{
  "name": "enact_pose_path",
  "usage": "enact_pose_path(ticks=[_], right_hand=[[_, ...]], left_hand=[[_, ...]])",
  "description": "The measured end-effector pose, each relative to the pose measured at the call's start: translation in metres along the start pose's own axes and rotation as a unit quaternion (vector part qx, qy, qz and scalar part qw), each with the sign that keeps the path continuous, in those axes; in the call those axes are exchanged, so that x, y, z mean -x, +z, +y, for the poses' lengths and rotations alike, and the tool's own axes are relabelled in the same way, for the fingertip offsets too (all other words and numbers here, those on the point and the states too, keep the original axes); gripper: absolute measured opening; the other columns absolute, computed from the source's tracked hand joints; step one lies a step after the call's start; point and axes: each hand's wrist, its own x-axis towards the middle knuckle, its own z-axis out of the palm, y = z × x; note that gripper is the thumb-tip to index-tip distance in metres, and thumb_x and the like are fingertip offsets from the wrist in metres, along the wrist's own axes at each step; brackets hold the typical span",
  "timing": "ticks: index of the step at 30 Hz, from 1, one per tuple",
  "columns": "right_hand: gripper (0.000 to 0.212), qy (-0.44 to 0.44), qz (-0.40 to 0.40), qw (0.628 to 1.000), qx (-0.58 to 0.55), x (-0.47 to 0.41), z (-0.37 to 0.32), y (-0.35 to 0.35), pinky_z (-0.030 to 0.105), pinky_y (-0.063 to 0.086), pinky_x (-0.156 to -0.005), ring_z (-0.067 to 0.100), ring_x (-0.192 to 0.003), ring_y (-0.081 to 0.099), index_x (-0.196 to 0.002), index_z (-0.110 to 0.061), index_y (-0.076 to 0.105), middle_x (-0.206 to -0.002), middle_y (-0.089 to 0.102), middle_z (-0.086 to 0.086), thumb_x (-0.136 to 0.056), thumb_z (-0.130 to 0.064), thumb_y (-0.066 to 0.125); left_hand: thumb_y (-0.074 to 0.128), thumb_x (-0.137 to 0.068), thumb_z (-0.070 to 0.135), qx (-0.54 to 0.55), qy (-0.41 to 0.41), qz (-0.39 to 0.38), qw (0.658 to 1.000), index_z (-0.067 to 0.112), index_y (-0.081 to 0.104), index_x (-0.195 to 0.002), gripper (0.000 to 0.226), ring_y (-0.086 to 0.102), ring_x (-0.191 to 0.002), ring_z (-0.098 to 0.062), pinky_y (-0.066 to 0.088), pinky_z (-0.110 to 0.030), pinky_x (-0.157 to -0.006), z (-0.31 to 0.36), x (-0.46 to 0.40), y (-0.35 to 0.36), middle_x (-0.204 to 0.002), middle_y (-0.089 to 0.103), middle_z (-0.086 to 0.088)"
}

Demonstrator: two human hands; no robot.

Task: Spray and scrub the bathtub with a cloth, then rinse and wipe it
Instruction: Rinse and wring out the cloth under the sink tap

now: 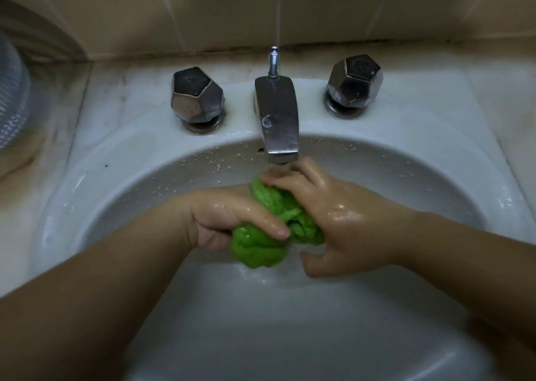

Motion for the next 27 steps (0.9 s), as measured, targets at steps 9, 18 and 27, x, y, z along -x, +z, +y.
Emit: enact_pose_path(ticks=[9, 18, 27], right_hand=[[0.061, 0.125, -0.086, 0.966, 0.208, -0.029, -0.011, 0.028, 0.044, 0.058, -0.078, 0.033, -0.1, 0.068, -0.147, -0.018, 0.022, -0.117, 0.064, 0.007, -0.099, -0.024, 0.059], [0.015, 0.208, -0.204, 0.955, 0.057, -0.046, 0.008, 0.026, 0.028, 0.049, -0.074, 0.018, -0.086, 0.056, -0.087, -0.027, 0.053, -0.087, 0.054, -0.009, -0.098, -0.024, 0.062], [0.016, 0.25, -0.146, 0.932, -0.216, -0.048, 0.011, 0.027, 0.024, 0.048, -0.056, 0.009, -0.063, 0.059, -0.083, -0.023, 0.061, -0.079, 0.063, -0.005, -0.08, -0.01, 0.07]], left_hand=[[0.094, -0.056, 0.01, -0.299, -0.109, 0.198, 0.927, 0.006, 0.076, -0.098, 0.046, 0.076, -0.088, -0.039, 0.063, -0.043, -0.074, 0.0, -0.023, 0.008, -0.093, 0.076, -0.019], [0.073, -0.085, 0.029, -0.568, -0.081, 0.323, 0.752, 0.028, 0.056, -0.07, 0.023, 0.058, -0.06, -0.011, 0.051, -0.028, -0.057, 0.008, -0.015, 0.026, -0.069, 0.059, 0.008], [0.05, -0.093, 0.046, -0.693, 0.012, 0.293, 0.658, 0.031, 0.065, -0.108, 0.027, 0.06, -0.087, -0.017, 0.049, -0.03, -0.073, 0.0, -0.007, 0.01, -0.091, 0.06, 0.014]])
